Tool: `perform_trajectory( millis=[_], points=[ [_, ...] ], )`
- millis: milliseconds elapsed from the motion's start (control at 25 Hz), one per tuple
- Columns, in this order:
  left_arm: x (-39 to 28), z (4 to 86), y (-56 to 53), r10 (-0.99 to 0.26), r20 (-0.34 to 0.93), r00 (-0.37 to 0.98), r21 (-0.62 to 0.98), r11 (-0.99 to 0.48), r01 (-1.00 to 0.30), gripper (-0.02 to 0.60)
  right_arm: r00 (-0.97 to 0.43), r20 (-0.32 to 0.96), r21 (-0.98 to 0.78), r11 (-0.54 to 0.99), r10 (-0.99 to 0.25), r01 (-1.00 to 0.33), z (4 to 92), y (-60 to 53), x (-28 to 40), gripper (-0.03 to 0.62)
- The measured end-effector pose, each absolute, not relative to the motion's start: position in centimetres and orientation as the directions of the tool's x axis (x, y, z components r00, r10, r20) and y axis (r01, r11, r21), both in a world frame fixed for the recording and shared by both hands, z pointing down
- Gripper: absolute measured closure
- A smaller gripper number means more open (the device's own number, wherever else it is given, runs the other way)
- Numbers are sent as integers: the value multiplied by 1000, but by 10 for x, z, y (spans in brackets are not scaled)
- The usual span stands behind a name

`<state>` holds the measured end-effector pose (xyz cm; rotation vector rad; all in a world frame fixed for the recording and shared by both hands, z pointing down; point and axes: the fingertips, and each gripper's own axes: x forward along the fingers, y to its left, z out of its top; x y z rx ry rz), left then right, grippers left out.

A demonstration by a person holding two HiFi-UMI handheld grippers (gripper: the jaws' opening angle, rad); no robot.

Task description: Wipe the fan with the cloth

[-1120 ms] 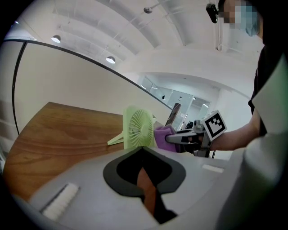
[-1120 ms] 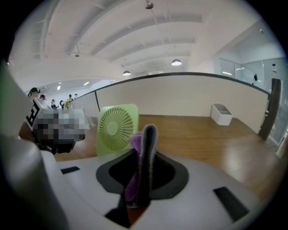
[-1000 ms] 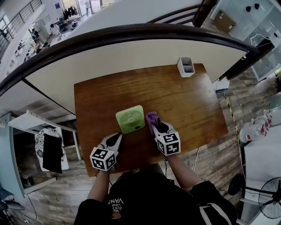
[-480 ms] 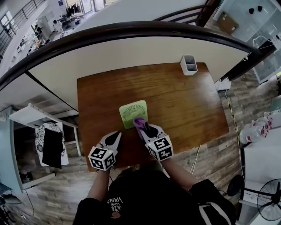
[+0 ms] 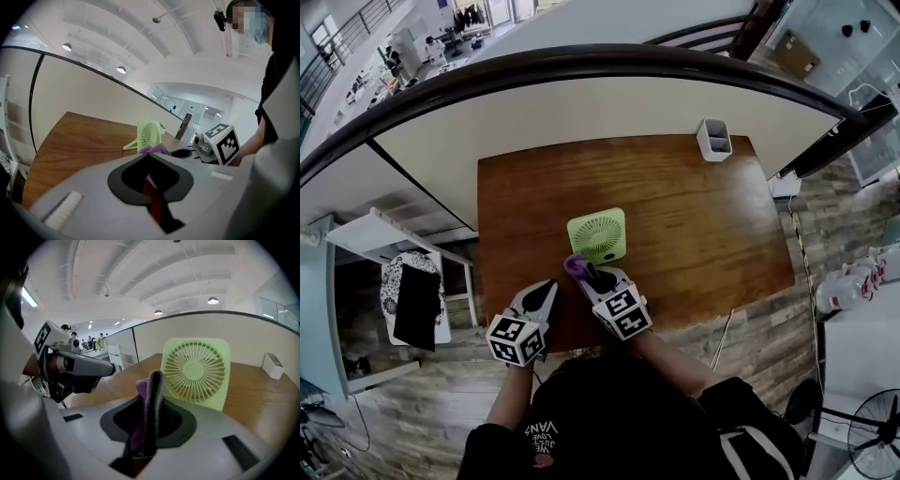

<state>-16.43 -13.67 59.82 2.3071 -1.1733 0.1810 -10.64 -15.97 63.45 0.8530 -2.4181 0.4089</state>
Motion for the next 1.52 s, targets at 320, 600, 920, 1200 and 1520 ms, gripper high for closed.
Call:
perform_trajectory(
  millis=[320, 600, 920, 1200, 1520],
  points=[
    [-165, 600, -138, -705, 349, 617, 411, -477, -777, 569, -604, 600, -97, 702, -524, -706, 644, -169, -83, 510],
    [-151, 603, -142, -677, 350, 648, 418, -506, -755, 570, -534, 622, -97, 620, -572, -778, 646, -176, -39, 510],
    [-141, 605, -145, -657, 358, 663, 423, -519, -743, 569, -440, 637, -103, 495, -633, -863, 650, -186, 11, 510],
    [-141, 603, -144, -658, 354, 664, 419, -523, -742, 569, -372, 647, -91, 418, -665, -904, 652, -191, 34, 510],
    [-149, 583, -131, -677, 300, 672, 436, -530, -728, 569, -378, 622, -109, 402, -686, -909, 636, -175, 30, 510]
  ],
)
